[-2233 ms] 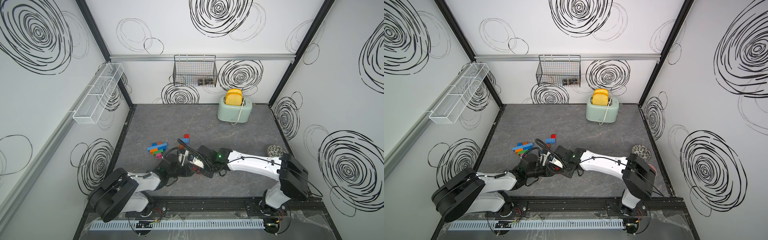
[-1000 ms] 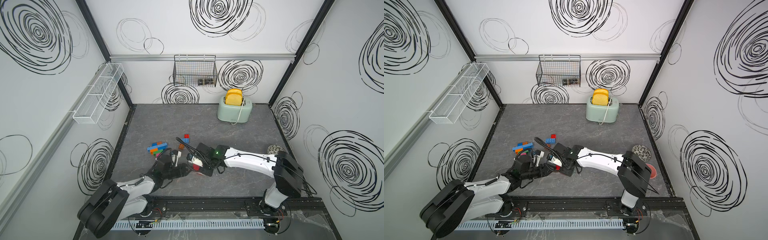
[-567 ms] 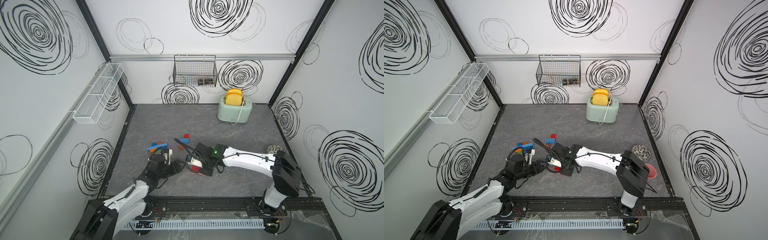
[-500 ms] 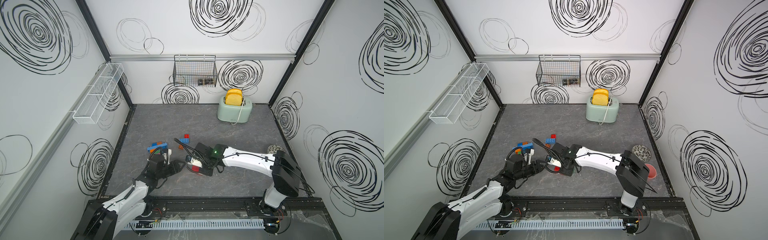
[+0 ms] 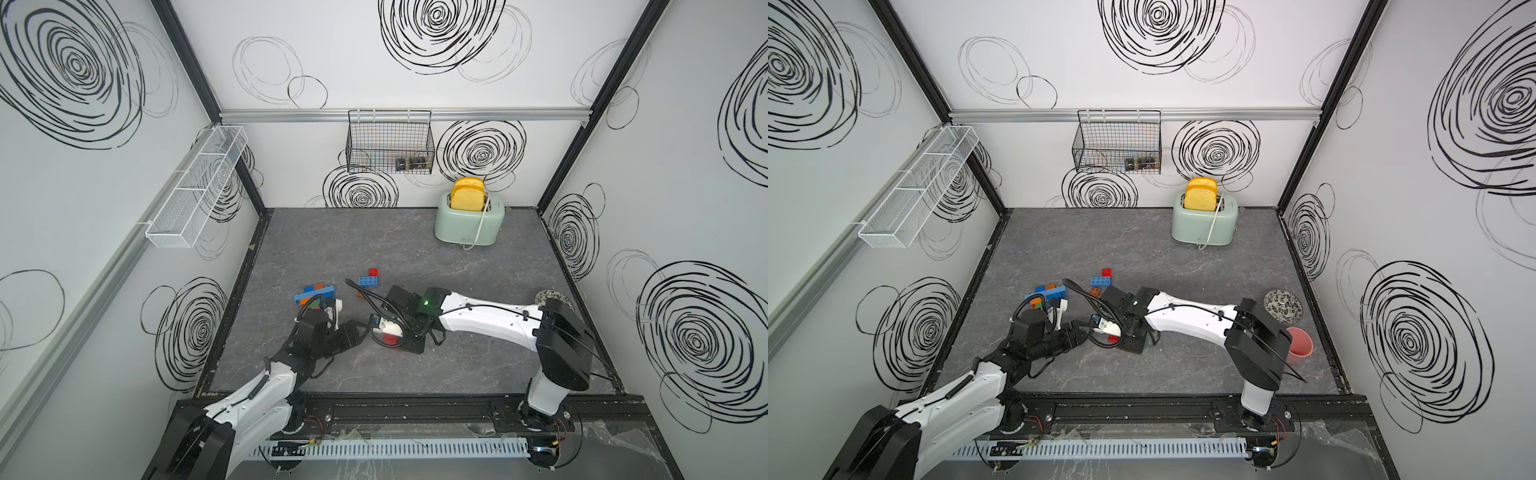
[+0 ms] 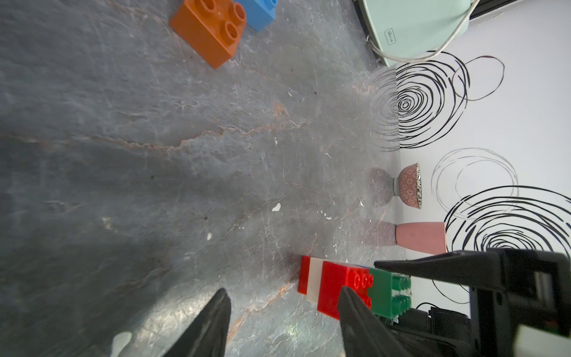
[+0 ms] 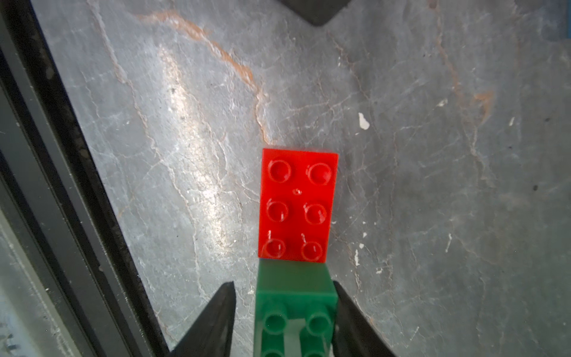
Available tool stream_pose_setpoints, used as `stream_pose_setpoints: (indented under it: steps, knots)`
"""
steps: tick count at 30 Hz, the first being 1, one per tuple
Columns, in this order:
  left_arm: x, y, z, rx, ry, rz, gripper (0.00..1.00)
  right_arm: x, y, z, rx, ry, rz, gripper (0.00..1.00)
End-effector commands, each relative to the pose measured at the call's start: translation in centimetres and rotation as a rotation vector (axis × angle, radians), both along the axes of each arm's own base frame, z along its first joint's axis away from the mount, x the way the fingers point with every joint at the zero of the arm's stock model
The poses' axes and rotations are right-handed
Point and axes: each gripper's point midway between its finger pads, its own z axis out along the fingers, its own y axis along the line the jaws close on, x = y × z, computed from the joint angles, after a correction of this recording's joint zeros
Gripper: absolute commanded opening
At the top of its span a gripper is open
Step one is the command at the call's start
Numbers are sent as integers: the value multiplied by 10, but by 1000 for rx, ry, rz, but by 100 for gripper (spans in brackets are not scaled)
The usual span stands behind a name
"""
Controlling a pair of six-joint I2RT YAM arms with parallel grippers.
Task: Assemble a heart with lego
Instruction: Assemble the lego brick with the lego brick, then pick up the lego brick from the center of the board.
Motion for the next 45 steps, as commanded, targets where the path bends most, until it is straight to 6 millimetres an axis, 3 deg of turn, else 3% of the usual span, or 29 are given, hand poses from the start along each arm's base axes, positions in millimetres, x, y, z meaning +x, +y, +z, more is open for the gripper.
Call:
stream_pose_setpoints:
  steps: [1,5,9,12,14,19,26,31,37,45]
  knots:
    - [5,4,2,0,-15,25,61,-3,8,25,52,0,30,55]
    - [6,9,2,17,-19,44,61,-1,20,49,131,-12,50,59]
    - [9,14,5,25,-24,68,62,16,28,65,203,-44,19,61]
    - [13,20,9,30,-36,93,63,43,31,70,253,-65,-65,62]
    - [15,22,8,39,-33,104,63,74,30,68,275,-96,-170,61]
    - [17,26,7,47,-28,120,63,122,28,50,316,-52,-320,61]
    - [19,29,2,51,-11,127,63,154,44,10,341,-14,-353,62]
    - [19,29,-2,50,7,122,63,168,62,-5,388,15,-347,62]
    - [18,31,-7,61,27,128,64,189,66,-31,366,35,-373,61]
    - [18,33,-10,75,39,134,64,198,82,-45,386,73,-337,55]
